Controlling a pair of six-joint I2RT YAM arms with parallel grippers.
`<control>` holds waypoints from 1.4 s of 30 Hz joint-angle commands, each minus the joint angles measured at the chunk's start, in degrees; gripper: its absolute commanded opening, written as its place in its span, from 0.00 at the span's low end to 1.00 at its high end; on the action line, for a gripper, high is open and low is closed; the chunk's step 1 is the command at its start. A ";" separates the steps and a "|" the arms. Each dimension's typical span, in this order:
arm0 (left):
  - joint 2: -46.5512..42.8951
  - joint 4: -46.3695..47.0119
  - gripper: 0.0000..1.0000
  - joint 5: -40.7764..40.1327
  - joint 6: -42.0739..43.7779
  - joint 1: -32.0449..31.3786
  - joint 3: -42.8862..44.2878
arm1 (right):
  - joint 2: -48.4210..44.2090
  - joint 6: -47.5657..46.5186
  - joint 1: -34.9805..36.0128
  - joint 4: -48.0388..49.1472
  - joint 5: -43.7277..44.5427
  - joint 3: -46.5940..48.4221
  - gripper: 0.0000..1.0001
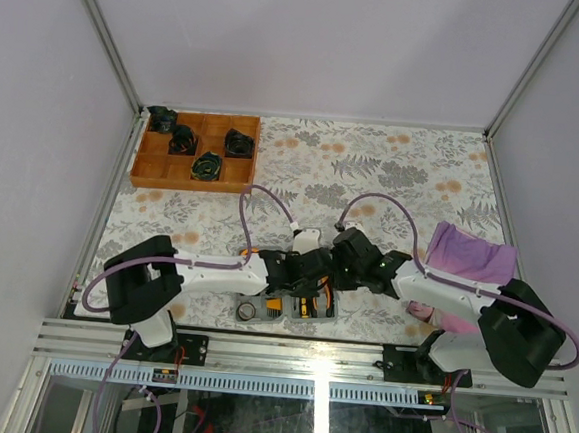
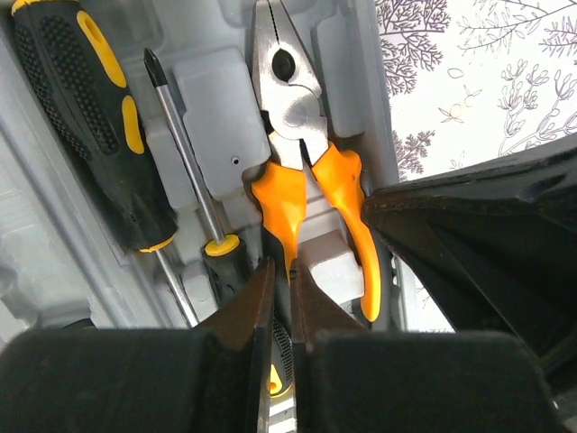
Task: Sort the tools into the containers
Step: Adjust the pliers in the storage box, then close the storage box at the center of the board.
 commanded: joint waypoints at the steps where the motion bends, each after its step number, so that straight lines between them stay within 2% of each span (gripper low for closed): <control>1: 0.34 2.46 0.05 2.19 0.33 -0.20 -3.95 | -3.07 2.06 2.74 -5.99 9.26 -3.97 0.01; 5: -5.92 1.15 0.21 -0.18 2.19 0.15 -2.74 | -9.65 1.15 2.70 -10.50 15.59 -0.43 0.11; 10: -14.17 0.22 0.34 -1.30 3.96 2.31 -3.00 | -17.24 -0.93 2.70 -10.56 20.07 0.56 0.22; 13: -19.56 -0.51 0.37 -1.38 4.14 5.03 -5.33 | -20.89 -3.00 2.67 -9.45 20.30 -0.31 0.29; 17: -26.59 -2.55 0.39 -0.76 3.87 11.52 -10.75 | -22.80 -2.54 2.60 -11.02 21.16 -0.52 0.34; 23: -37.79 -6.78 0.45 0.79 4.76 23.37 -20.67 | -22.16 -0.76 -0.03 -10.06 16.63 -2.37 0.37; 28: -42.47 -8.99 0.51 3.09 6.13 30.67 -25.48 | -19.99 -1.83 -6.11 -5.78 9.19 -4.54 0.37; 35: -39.84 -3.53 0.51 8.27 6.03 32.07 -29.84 | -15.59 -2.98 -10.89 3.22 -2.36 -8.52 0.37; 38: -38.94 -2.11 0.47 9.55 6.09 32.05 -30.69 | -14.17 -2.18 -11.51 6.27 -4.85 -9.94 0.36; 42: -39.52 -0.66 0.35 11.76 6.12 32.11 -31.76 | -11.25 -1.66 -11.97 8.99 -7.52 -10.92 0.32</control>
